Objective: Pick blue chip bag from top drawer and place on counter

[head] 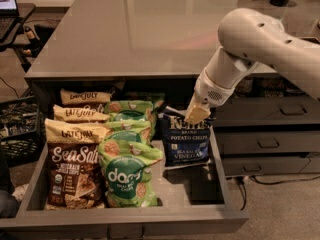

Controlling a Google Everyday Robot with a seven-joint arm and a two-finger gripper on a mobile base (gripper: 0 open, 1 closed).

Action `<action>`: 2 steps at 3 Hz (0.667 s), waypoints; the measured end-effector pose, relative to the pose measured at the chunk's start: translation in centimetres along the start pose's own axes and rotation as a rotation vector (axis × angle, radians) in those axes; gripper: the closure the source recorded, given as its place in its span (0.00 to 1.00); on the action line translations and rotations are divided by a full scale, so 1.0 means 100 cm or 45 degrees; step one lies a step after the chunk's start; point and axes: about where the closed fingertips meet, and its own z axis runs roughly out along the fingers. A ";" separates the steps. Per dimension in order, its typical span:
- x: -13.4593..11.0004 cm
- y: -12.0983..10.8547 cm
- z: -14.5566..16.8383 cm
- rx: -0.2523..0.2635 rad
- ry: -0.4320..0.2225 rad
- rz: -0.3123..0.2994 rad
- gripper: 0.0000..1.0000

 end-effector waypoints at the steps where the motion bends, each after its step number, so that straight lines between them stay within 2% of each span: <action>1: -0.008 -0.008 -0.036 0.065 0.031 -0.041 1.00; 2: -0.021 -0.020 -0.064 0.136 0.090 -0.088 1.00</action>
Offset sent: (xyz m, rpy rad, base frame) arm 0.0409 -0.0120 0.1066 -0.1727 -0.1764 0.0496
